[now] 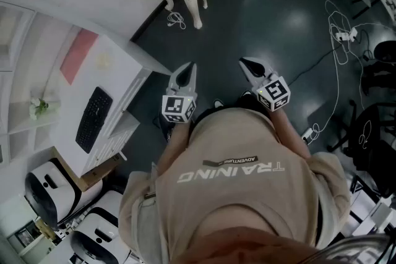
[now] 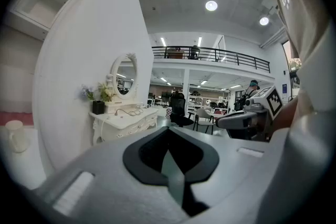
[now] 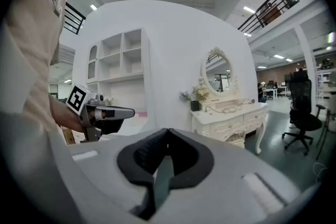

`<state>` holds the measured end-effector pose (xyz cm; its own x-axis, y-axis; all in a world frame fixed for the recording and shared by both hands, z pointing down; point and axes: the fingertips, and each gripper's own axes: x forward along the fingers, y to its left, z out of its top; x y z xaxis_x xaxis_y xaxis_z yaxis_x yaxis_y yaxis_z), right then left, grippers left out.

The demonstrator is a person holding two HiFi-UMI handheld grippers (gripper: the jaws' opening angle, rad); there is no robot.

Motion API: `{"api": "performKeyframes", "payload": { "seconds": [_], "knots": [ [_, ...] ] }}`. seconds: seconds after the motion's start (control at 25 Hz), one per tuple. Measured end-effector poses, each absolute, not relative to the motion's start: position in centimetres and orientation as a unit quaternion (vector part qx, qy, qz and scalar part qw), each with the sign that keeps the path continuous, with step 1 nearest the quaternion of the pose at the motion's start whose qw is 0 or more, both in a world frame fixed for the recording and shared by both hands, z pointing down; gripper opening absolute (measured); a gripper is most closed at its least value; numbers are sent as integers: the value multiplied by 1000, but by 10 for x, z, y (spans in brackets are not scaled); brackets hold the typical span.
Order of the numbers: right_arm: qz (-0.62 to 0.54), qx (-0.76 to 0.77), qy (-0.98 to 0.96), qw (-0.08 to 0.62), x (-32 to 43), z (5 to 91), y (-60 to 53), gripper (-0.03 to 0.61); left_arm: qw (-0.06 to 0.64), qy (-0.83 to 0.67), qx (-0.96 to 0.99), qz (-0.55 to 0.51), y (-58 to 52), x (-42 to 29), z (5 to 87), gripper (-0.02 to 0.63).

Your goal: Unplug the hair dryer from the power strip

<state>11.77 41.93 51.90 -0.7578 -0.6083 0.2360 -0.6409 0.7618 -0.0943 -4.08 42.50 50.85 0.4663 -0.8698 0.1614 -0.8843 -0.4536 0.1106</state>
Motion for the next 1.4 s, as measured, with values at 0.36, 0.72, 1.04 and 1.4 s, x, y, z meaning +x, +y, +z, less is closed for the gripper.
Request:
{"api": "performKeyframes", "payload": {
  "seconds": [0.36,0.72,1.04,1.4],
  "knots": [
    [73,303,-944,106,91,518,399,4,54,-523,850,41,415,-50,502,6],
    [75,279,-951,112,103,522,347,3,82,-514,853,47,349,-27,512,6],
    [69,270,-958,72,139,513,247,5,72,-504,858,60,255,26,495,6],
    [105,221,-967,65,173,534,152,5,115,-538,832,71,168,65,508,6]
  ]
}}
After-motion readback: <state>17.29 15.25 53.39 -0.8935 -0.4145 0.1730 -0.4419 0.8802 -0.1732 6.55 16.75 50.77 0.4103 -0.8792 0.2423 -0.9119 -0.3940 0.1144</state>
